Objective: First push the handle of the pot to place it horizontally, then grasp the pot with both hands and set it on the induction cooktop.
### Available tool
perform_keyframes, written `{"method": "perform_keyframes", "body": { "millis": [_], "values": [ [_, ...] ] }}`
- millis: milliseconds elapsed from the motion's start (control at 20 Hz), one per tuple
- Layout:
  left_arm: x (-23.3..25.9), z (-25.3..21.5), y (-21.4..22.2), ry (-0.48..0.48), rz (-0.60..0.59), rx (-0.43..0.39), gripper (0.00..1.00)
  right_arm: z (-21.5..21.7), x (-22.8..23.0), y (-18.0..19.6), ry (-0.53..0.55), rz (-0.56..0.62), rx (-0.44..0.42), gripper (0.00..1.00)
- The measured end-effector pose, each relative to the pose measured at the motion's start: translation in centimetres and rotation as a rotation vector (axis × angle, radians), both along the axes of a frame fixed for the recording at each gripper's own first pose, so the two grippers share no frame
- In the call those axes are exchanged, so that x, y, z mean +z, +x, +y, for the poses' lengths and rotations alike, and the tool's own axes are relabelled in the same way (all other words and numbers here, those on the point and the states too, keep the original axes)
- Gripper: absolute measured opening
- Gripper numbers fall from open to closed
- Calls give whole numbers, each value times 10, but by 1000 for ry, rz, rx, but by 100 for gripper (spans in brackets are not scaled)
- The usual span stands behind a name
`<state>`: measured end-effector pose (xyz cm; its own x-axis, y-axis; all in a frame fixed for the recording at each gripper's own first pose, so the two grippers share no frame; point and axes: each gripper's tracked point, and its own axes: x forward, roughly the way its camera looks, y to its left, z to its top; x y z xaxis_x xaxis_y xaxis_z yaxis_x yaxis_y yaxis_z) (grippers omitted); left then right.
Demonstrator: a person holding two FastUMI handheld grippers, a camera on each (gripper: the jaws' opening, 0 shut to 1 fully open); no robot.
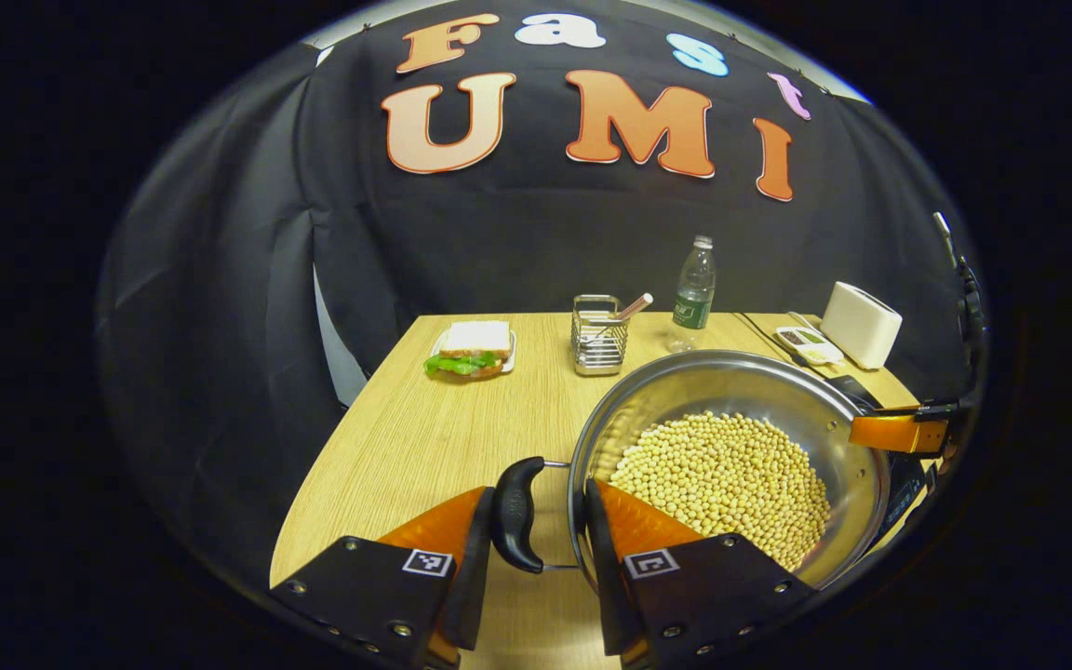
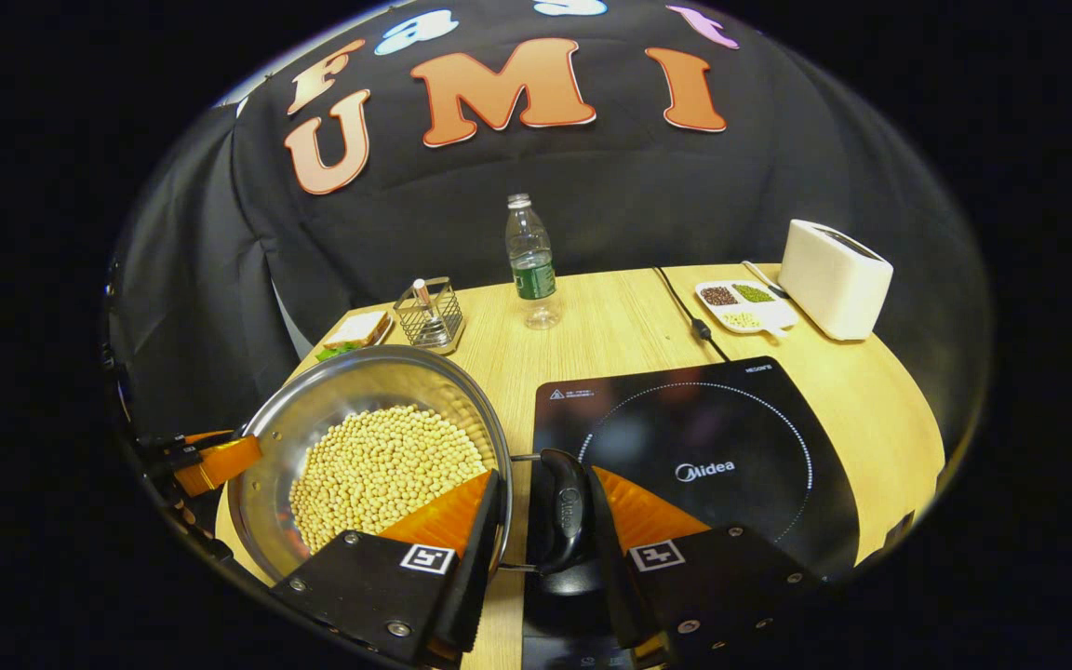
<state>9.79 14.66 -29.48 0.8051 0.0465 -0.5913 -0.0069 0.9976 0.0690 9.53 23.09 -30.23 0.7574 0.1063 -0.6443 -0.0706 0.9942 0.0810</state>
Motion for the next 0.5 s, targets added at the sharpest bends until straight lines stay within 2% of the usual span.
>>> {"method": "perform_keyframes", "body": {
  "millis": [150,200,250,300,350,400,450,500],
  "values": [
    [18,-25,-3,-20,-17,-17,52,-17,14,-5,11,-20,-9,54],
    [36,-65,4,-149,-83,-110,50,-10,29,-6,65,-48,23,54],
    [57,-114,4,-283,-106,-202,40,-2,35,-8,83,-47,46,54],
    [70,-142,9,-299,-165,-259,30,-13,48,-12,45,-103,76,44],
    [54,-134,21,-212,-183,-217,33,-38,25,28,-77,-168,24,42],
    [15,-119,17,-186,-66,-117,21,-46,28,5,-49,-131,13,24],
    [-19,-112,7,-242,23,-41,20,-38,12,0,22,-67,14,26],
    [-39,-104,-4,-281,104,23,18,-33,-3,-11,29,-38,26,19]
  ]
}}
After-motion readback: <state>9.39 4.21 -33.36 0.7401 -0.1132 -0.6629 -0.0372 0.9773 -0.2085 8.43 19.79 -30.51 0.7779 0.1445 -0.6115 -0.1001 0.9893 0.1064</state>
